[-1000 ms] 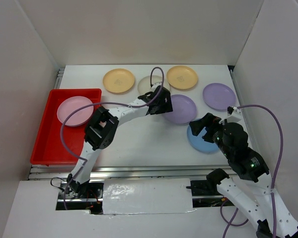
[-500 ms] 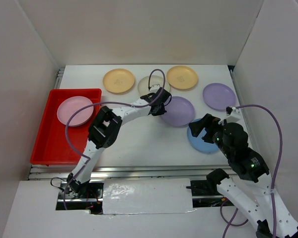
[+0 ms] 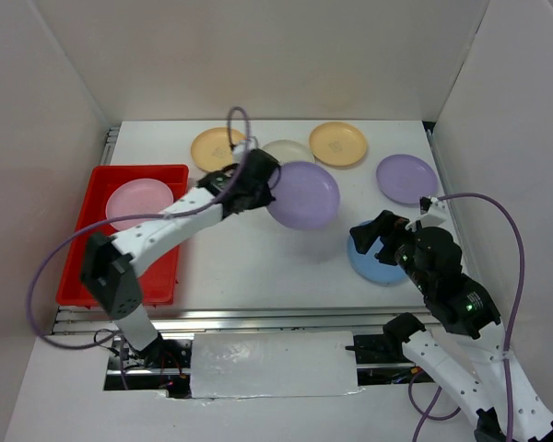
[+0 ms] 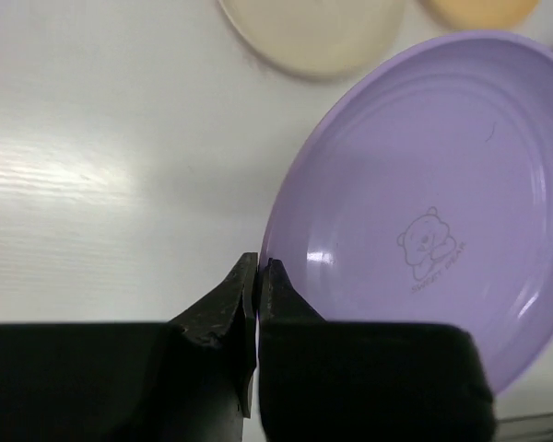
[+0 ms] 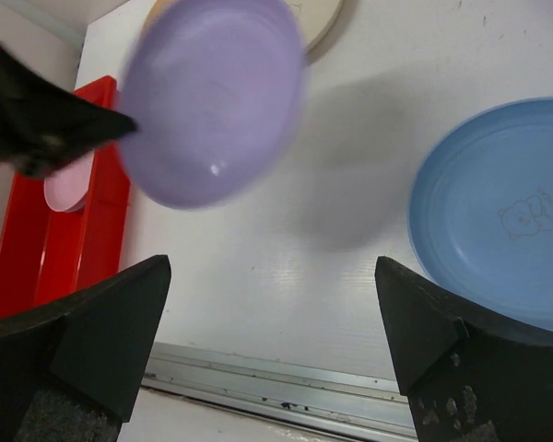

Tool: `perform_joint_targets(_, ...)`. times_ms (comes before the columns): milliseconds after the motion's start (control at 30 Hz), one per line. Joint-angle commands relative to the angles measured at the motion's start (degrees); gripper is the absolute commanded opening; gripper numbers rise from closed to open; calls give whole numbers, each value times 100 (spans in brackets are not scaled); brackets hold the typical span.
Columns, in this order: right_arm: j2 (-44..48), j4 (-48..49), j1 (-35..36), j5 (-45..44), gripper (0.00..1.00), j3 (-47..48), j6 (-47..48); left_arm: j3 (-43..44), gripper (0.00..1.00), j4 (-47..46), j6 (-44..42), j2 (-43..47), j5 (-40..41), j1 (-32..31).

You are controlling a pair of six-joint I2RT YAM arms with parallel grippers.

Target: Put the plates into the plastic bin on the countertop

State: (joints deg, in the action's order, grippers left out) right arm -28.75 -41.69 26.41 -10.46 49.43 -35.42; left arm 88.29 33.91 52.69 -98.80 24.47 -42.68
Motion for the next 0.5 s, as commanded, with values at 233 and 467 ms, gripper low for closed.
perform_joint_targets(233,-412,680,-84,667,100,-363,70,-1427,0,424,49,2137,-2,3922)
perform_joint_targets(467,-456,636,-110,738,100,-373,228,-1606,0,220,-119,1515,-373,5743)
